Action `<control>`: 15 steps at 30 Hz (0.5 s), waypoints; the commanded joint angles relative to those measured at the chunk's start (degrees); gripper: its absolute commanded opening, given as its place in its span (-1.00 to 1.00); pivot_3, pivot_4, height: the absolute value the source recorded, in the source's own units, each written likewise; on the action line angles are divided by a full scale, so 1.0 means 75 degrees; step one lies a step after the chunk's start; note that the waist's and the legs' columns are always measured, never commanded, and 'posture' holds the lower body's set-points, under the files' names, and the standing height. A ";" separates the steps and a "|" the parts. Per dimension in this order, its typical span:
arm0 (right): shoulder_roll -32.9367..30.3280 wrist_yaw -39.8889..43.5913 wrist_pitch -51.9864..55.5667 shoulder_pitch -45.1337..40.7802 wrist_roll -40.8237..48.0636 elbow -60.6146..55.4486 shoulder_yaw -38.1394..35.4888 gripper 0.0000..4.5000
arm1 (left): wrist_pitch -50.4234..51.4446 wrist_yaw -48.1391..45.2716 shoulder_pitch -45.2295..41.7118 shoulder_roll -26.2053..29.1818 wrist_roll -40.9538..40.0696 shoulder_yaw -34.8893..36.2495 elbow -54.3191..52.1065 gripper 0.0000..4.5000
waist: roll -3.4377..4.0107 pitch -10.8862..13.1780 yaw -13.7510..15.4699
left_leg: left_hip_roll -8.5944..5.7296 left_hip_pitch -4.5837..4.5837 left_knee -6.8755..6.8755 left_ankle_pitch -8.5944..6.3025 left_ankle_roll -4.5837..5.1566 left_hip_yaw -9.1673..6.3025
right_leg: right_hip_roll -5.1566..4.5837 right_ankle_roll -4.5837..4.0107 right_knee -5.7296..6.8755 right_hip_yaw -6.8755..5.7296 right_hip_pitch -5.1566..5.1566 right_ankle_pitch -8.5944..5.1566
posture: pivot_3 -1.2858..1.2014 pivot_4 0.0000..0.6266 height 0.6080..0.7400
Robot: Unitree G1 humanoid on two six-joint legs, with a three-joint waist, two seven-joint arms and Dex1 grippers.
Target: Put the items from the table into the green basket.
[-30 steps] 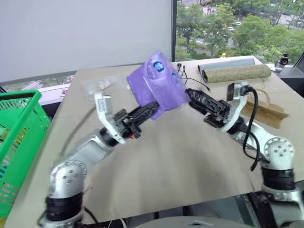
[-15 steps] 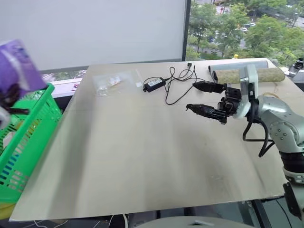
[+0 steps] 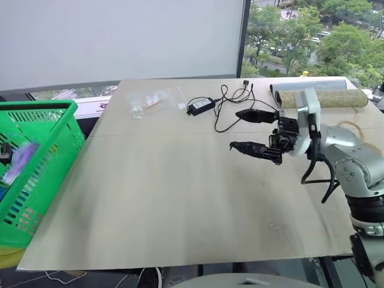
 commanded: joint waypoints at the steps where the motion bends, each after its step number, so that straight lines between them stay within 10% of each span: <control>1: -0.0286 -0.0145 -0.0026 0.0334 -0.0125 -0.0252 -0.0486 1.00 | -0.0818 -0.1037 -0.0704 -0.0563 -0.1007 -0.0215 -0.1042 0.97 | -0.0008 -0.0011 0.0041 | -0.0005 -0.0018 0.0002 0.0001 -0.0001 -0.0003 | -0.0014 0.0001 0.0000 -0.0007 -0.0011 0.0001 | 0.03 -1.00 1.00; 7: -0.0592 -0.0473 -0.0779 0.1983 -0.1239 0.0234 -0.0929 1.00 | -0.0330 -0.3003 0.0745 -0.2101 -0.2882 -0.2216 -0.3810 0.97 | -0.0004 -0.0048 -0.0036 | -0.0015 -0.0080 0.0017 0.0003 -0.0004 0.0023 | -0.0043 0.0004 -0.0007 -0.0004 -0.0060 0.0004 | 0.02 -1.00 1.00; 15: -0.0546 -0.1232 -0.2740 0.3981 -0.3368 0.1451 -0.0939 1.00 | -0.1118 -0.2625 0.2195 -0.3215 -0.1243 -0.4608 -0.3920 0.97 | 0.0041 -0.0038 -0.0212 | 0.0001 -0.0044 0.0022 -0.0013 0.0028 0.0051 | -0.0005 0.0002 0.0018 0.0008 -0.0049 0.0003 | -0.01 -0.99 1.00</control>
